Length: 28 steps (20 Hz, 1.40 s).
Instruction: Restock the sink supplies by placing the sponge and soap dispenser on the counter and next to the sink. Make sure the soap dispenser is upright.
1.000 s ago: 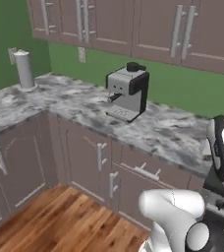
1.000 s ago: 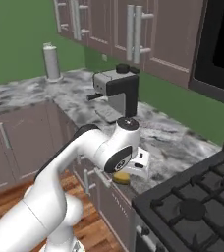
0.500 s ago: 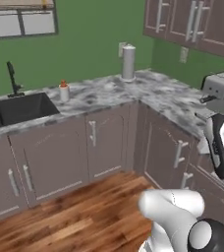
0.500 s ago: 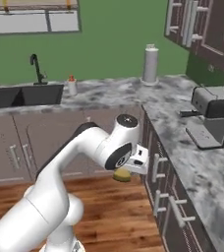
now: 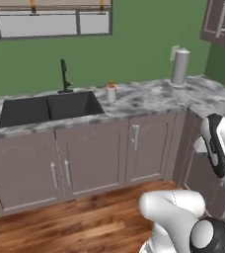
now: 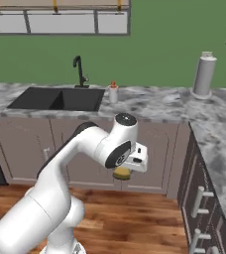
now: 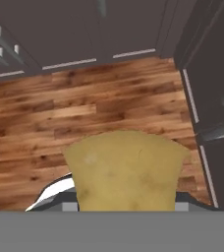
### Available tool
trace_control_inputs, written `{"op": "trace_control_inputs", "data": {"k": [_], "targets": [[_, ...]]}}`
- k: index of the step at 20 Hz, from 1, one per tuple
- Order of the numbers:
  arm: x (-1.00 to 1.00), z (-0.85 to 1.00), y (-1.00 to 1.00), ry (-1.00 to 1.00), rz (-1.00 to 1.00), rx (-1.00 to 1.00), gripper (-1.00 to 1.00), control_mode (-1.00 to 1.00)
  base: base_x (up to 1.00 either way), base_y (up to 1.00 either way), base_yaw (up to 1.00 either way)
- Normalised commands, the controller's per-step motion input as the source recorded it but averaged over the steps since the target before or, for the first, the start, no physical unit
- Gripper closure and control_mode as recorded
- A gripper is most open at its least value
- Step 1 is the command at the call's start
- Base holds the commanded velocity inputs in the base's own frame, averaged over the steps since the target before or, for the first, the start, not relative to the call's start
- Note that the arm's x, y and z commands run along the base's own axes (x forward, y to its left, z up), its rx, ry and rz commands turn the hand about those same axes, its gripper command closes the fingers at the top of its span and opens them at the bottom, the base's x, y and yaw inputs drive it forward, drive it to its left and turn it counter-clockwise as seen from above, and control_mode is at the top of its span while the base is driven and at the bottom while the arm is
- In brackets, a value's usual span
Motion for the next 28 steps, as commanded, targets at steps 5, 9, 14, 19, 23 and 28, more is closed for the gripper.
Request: {"op": "trace_control_inputs", "data": {"k": [5,9,14,19,23,28], "targets": [[0.0,0.0,0.0,0.0,0.0,0.0,1.0,1.0,1.0,0.46,0.12],[0.0,0.0,0.0,0.0,0.0,0.0,1.0,1.0,1.0,0.52,0.04],[0.0,0.0,0.0,0.0,0.0,0.0,1.0,1.0,0.98,0.41,0.06],[0.0,0.0,0.0,0.0,0.0,0.0,1.0,1.0,0.75,0.22,0.1],[0.0,0.0,0.0,0.0,0.0,0.0,1.0,1.0,0.52,0.33,0.12],[0.42,-0.92,0.46,0.07,0.13,-0.1,1.0,-1.0,0.0,0.0,0.0]]}}
